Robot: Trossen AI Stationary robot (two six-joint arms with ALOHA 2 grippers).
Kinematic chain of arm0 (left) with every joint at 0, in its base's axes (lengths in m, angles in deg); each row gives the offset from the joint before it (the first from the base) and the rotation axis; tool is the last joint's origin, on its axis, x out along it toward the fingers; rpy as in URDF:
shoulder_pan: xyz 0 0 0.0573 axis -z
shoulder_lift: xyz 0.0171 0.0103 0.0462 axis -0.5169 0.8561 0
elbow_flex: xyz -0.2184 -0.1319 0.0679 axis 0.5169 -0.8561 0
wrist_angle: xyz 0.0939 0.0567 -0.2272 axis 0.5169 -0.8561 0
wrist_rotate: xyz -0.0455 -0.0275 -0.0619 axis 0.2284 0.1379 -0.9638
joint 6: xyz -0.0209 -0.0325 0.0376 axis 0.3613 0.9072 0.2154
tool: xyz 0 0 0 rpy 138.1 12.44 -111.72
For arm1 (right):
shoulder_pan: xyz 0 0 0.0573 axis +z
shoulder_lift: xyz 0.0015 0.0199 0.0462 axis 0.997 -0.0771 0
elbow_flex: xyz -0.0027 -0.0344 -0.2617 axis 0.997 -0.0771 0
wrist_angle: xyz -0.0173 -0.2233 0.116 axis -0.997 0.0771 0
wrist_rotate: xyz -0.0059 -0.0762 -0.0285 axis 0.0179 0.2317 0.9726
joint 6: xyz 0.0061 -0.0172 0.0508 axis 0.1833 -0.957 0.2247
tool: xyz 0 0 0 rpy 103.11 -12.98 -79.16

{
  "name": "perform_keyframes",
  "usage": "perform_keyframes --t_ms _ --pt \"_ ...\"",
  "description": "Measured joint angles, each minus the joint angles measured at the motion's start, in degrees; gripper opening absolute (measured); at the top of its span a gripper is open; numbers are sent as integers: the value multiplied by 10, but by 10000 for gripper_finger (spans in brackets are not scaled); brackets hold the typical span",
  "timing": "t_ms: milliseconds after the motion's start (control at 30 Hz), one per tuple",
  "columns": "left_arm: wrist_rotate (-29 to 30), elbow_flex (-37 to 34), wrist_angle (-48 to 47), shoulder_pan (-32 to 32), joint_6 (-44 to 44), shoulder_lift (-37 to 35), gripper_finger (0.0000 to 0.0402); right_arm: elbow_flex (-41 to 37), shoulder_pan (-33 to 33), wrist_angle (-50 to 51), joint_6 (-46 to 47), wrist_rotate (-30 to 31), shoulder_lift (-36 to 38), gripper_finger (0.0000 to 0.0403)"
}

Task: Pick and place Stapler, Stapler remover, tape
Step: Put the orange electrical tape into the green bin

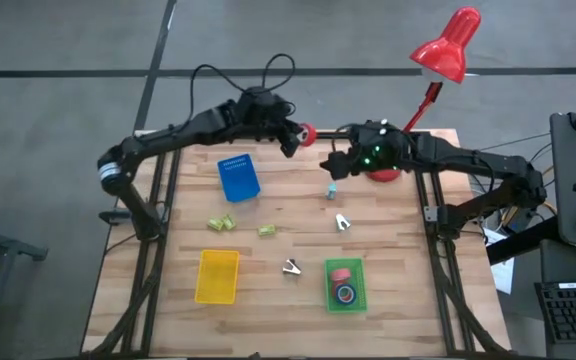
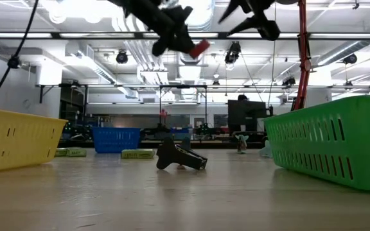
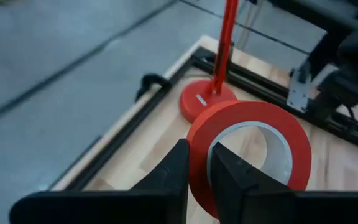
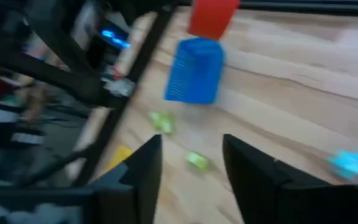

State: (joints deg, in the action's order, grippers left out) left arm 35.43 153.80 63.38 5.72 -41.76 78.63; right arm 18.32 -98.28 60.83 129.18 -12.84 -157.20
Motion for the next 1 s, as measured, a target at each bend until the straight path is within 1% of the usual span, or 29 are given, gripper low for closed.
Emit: perform_keyframes --t_ms 167,233,333,433,600,733,867,1000 --pt "41 -1 -14 17 1 -16 52 0 -11 -77 -17 1 0 247" --pt "42 -1 -12 24 7 -19 51 0 -13 -74 -16 23 0 270" --pt "43 -1 -9 35 16 -20 51 0 -13 -70 -14 51 -4 291" --pt "54 -1 -8 48 14 -20 52 0 -13 -77 -14 58 -5 302" --pt "54 -1 27 72 12 -20 53 -1 -12 -84 -17 70 -15 300" --pt "59 -1 47 83 11 -20 53 -1 -12 -89 -16 57 -20 288" --pt "67 -1 41 87 1 -19 53 -1 -11 -97 -28 57 -19 267" --pt "76 -1 26 86 -5 -19 53 0 -11 -100 -34 59 -15 235"
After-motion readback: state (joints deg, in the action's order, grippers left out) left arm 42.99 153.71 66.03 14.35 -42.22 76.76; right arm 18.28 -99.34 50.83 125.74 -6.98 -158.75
